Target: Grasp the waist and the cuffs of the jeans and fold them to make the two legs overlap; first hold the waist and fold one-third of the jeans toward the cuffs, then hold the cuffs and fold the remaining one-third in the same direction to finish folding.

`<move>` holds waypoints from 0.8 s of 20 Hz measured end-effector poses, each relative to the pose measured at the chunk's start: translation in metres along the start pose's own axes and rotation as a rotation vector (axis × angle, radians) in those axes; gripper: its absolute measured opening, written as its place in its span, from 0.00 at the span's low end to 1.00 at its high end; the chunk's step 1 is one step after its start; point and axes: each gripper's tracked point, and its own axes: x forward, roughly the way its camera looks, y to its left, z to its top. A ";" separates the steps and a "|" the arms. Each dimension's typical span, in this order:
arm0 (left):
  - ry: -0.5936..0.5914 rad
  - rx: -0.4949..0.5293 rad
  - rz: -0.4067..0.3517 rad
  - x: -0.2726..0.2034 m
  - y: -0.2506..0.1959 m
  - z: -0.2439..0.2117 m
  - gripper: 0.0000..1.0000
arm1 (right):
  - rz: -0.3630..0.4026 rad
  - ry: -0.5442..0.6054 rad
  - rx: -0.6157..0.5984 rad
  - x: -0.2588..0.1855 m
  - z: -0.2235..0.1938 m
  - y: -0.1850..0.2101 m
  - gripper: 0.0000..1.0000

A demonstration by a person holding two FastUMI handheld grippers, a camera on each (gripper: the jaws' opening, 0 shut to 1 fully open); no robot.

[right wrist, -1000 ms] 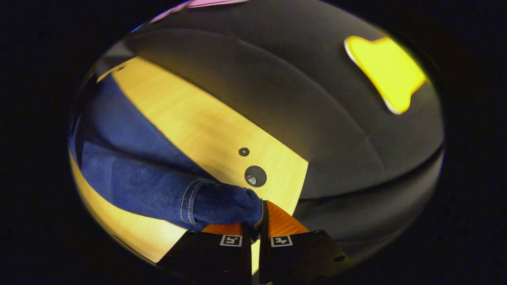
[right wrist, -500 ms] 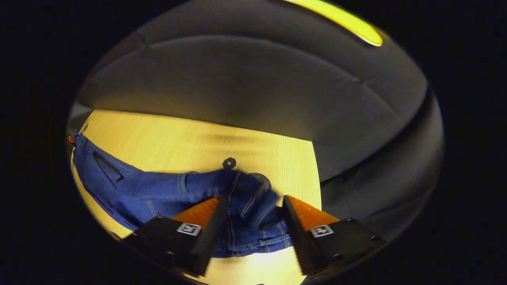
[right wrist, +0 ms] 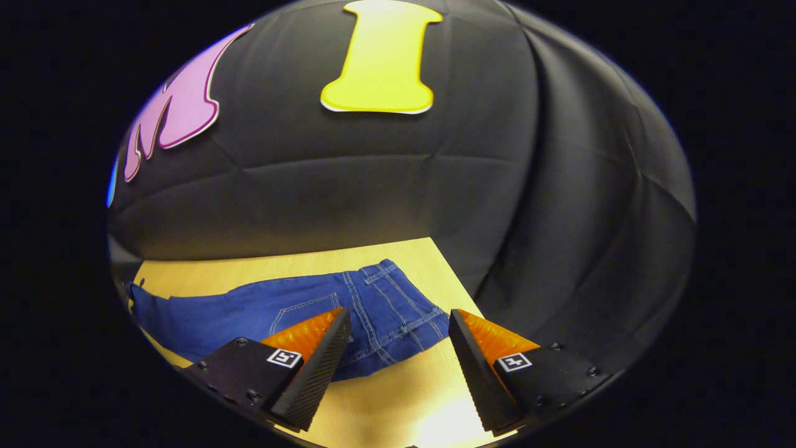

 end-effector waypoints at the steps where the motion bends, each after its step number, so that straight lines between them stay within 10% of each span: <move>1: -0.007 0.003 -0.016 -0.007 -0.006 0.000 0.97 | -0.010 0.001 0.053 0.002 -0.007 -0.003 0.97; 16: 0.101 -0.142 -0.207 -0.075 -0.108 -0.049 0.97 | -0.089 0.072 0.330 0.077 -0.055 -0.032 0.95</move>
